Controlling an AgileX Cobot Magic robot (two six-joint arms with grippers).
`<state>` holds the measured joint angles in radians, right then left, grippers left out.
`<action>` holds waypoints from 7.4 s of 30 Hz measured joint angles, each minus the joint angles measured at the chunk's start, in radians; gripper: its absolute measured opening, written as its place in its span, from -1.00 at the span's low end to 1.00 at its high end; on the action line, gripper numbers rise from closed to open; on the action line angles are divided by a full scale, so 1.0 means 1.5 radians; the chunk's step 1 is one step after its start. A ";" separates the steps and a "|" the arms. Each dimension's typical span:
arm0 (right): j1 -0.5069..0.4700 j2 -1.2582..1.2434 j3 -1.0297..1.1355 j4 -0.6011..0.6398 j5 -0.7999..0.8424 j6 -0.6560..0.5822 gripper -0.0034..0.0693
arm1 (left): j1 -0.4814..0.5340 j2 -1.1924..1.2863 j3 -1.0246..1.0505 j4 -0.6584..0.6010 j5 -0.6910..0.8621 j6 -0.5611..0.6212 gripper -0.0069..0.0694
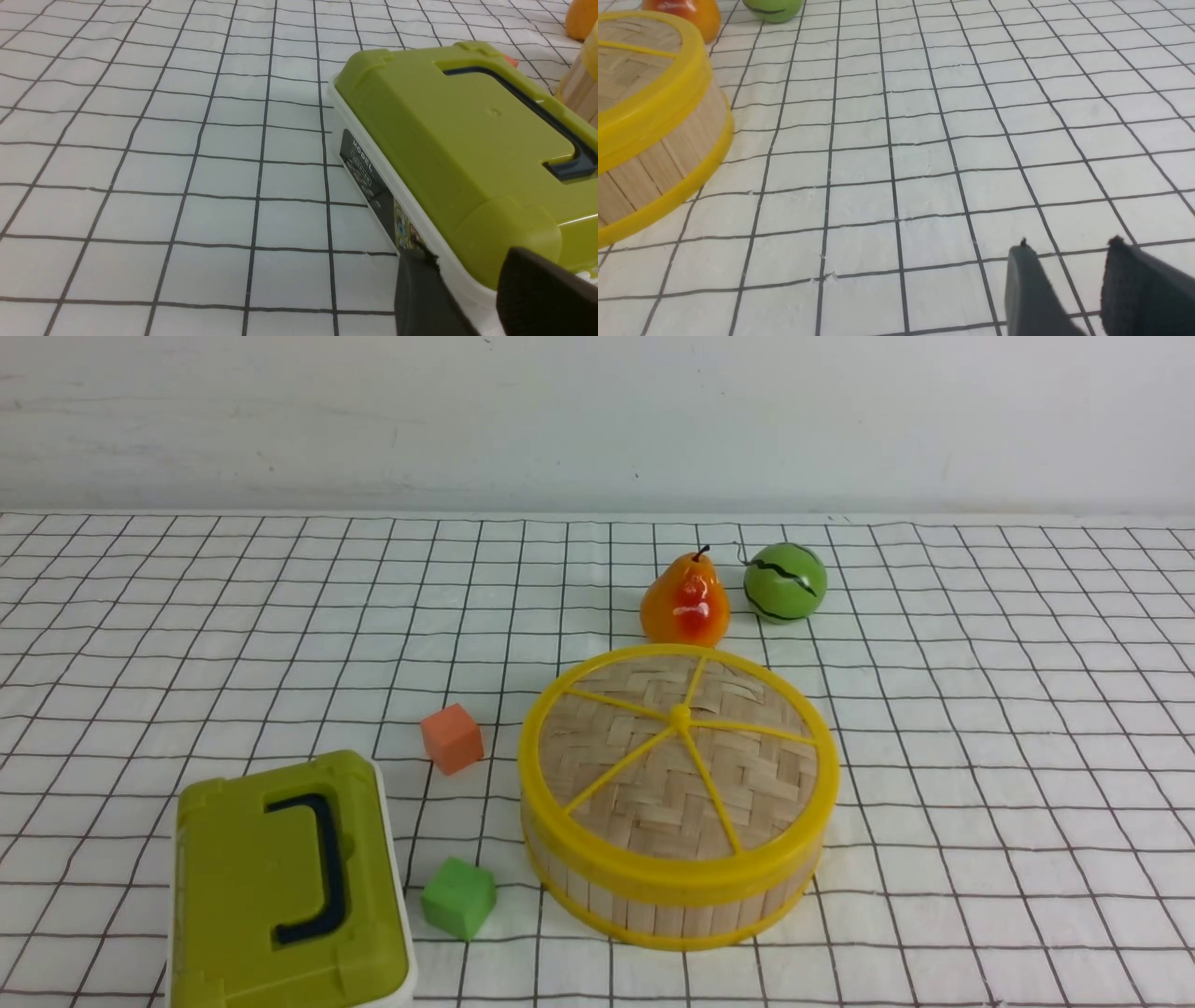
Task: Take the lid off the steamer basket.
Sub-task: Use the right arm to lift the lid of the steamer, then use the right arm to place the steamer lid on the table
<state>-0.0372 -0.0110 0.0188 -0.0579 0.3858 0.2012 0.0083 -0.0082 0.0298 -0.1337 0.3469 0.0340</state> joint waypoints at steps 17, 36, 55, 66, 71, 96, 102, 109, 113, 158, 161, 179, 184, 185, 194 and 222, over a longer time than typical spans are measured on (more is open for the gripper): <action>0.000 0.000 0.006 0.516 -0.059 0.110 -0.25 | 0.000 0.000 0.000 -0.001 0.000 0.000 -0.19; 0.000 0.015 -0.117 0.582 -0.015 -0.167 -0.30 | 0.000 0.000 0.000 -0.001 0.000 0.000 -0.19; 0.065 0.635 -0.767 0.356 0.571 -0.450 -0.93 | 0.000 0.000 0.000 -0.001 0.000 0.000 -0.19; 0.299 0.885 -0.919 0.107 0.575 -0.326 -0.93 | 0.000 0.000 0.000 -0.001 0.000 0.000 -0.19; 0.365 0.987 -0.999 0.072 0.574 -0.301 -0.92 | 0.000 0.000 0.000 -0.001 0.000 0.000 -0.19; 0.396 1.392 -1.300 0.074 0.519 -0.196 0.06 | 0.000 0.000 0.000 -0.001 0.000 0.000 -0.19; 0.396 1.398 -1.302 0.086 0.491 -0.194 0.04 | 0.000 0.000 0.000 -0.001 0.000 0.000 -0.19; 0.396 1.398 -1.303 0.098 0.489 -0.194 -0.51 | 0.000 0.000 0.000 -0.001 0.000 0.000 -0.19; 0.396 1.398 -1.303 0.097 0.489 -0.192 -0.65 | 0.000 0.000 0.000 -0.001 0.000 0.000 -0.19; 0.396 1.412 -1.304 0.081 0.488 -0.134 0.18 | 0.000 0.000 0.000 -0.001 0.000 0.000 -0.19; 0.396 1.412 -1.304 0.081 0.484 -0.134 0.19 | 0.000 0.000 0.000 -0.001 0.000 0.000 -0.19; 0.396 1.394 -1.311 0.082 0.506 -0.134 -0.61 | 0.000 0.000 0.000 -0.001 0.000 0.000 -0.19; 0.396 1.288 -1.332 0.072 0.548 -0.134 -0.61 | 0.000 0.000 0.000 -0.001 0.000 0.000 -0.19; 0.396 1.279 -1.332 0.069 0.550 -0.134 -0.61 | 0.000 0.000 0.000 -0.001 0.000 0.000 -0.19; 0.273 1.116 -1.294 0.016 0.579 -0.134 -0.61 | 0.000 0.000 0.000 -0.001 0.000 0.000 -0.19; 0.005 1.123 -0.778 0.109 0.238 -0.142 -0.61 | 0.000 0.000 0.000 -0.001 0.000 0.000 -0.19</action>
<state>-0.0297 1.6729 -1.1487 0.1058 0.7435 -0.0112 0.0083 -0.0082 0.0298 -0.1349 0.3469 0.0340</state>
